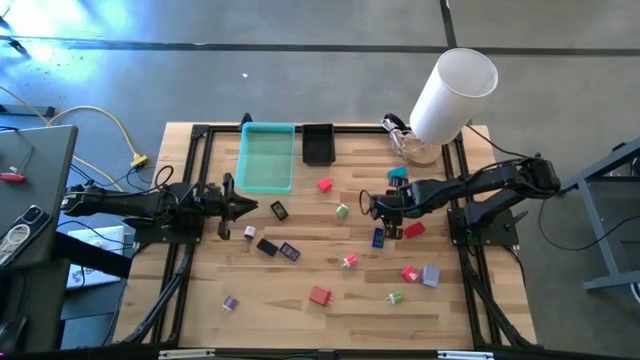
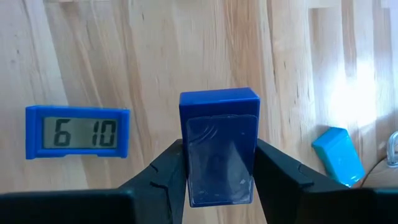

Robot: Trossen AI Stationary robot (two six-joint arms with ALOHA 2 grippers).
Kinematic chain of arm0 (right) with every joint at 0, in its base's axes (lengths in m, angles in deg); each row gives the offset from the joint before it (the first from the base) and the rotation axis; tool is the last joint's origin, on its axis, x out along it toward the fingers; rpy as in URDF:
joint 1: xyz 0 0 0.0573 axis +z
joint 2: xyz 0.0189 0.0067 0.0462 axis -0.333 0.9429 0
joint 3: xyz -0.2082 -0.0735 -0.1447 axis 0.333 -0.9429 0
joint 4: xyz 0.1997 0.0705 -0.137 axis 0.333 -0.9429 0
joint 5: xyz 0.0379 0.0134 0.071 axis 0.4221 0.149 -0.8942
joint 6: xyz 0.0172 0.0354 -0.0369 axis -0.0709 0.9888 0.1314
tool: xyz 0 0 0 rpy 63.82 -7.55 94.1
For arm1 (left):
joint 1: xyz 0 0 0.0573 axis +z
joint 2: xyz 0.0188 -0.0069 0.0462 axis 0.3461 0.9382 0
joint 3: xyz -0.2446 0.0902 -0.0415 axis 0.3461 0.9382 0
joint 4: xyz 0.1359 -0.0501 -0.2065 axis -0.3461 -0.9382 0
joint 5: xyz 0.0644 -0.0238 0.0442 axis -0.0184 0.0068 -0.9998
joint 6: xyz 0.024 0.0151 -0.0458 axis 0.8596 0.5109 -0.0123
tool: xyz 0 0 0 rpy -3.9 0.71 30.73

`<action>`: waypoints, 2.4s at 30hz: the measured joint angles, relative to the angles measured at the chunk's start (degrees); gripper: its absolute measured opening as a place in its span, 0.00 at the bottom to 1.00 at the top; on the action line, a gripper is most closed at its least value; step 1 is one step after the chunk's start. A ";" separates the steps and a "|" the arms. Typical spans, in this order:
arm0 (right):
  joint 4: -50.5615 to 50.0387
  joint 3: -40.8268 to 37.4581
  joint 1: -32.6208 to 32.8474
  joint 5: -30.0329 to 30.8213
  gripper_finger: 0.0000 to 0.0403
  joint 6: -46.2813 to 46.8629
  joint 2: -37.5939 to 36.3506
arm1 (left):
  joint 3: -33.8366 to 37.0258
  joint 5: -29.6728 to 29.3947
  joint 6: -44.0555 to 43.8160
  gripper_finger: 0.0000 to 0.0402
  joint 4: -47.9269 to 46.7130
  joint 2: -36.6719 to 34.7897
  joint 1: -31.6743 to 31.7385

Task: Pick & Place Office items
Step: Put the top right blue timer into the black bin

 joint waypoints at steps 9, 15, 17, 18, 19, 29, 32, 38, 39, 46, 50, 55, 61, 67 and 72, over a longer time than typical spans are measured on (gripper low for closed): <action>2.69 0.00 -0.02 0.02 0.34 0.18 -0.01 | 0.00 4.19 0.93 0.54 1.95 0.18 -0.04; 9.59 0.02 -0.02 -2.59 0.34 -1.21 -0.02 | 0.00 5.18 3.00 0.66 11.72 3.47 -0.02; 13.16 0.02 -0.04 -6.15 0.34 -2.53 -0.02 | 0.00 6.90 8.74 0.67 13.23 5.88 -0.02; 15.28 0.02 -0.04 -8.28 0.34 -3.39 -0.02 | 0.00 7.17 10.32 0.67 14.01 7.51 -0.04; 17.54 0.02 -0.02 -10.41 0.34 -4.32 -0.02 | -0.04 6.96 11.08 0.67 15.04 9.34 -0.04; 38.15 0.11 -0.11 -18.35 0.34 -10.36 0.25 | -12.40 5.97 18.85 0.68 19.21 33.60 -0.51; 42.45 0.11 -0.09 -22.13 0.34 -11.92 0.44 | -17.21 5.99 22.55 0.68 19.11 40.78 -1.15; 46.73 0.09 -0.09 -26.48 0.34 -12.10 0.44 | -22.82 5.97 25.65 0.68 20.21 50.87 -1.07; 47.62 0.09 -0.09 -27.45 0.34 -12.11 0.46 | -23.07 5.97 25.63 0.68 21.54 52.30 -1.07; 50.58 0.08 -0.09 -31.12 0.34 -11.77 1.72 | -23.18 5.95 18.49 0.68 30.72 59.74 -2.34; 54.85 0.20 -0.23 -34.10 0.34 -9.40 4.42 | -23.17 5.97 16.80 0.68 33.67 62.10 -2.73; 56.72 0.07 -0.57 -36.47 0.34 -8.28 7.08 | -23.17 5.70 20.88 0.68 33.94 62.54 -2.47; 55.17 0.07 -1.07 -39.76 0.34 -4.62 7.08 | -26.73 6.09 30.76 0.68 23.91 58.58 -4.34; 55.27 0.09 -0.97 -40.96 0.34 -4.29 7.08 | -38.15 8.25 36.17 0.68 2.21 60.41 -4.59; 55.58 0.09 -1.01 -40.53 0.34 -4.29 7.08 | -43.02 10.66 37.22 0.68 -0.42 61.31 -4.83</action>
